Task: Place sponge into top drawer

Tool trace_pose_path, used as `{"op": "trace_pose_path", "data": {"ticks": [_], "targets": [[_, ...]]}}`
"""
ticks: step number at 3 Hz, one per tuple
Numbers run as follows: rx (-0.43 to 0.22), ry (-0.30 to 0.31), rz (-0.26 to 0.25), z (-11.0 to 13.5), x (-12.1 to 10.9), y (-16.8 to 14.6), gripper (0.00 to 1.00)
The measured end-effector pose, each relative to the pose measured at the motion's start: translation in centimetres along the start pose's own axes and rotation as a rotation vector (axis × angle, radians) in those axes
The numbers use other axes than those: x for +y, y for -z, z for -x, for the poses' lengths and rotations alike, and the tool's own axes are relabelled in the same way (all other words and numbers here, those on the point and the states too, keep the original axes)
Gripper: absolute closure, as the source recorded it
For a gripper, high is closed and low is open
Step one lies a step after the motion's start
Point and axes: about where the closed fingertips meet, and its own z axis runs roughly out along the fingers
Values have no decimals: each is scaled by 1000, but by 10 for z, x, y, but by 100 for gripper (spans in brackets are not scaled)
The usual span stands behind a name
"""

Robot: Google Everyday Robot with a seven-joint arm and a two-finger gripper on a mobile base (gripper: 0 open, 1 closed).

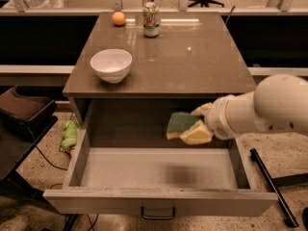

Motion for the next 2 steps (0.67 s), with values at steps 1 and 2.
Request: {"op": "trace_pose_path", "data": {"ticks": [1,2], "targets": [[5,3,23,-4,8,-5,100],[7,-5,38,-4,10,-16,100]]}}
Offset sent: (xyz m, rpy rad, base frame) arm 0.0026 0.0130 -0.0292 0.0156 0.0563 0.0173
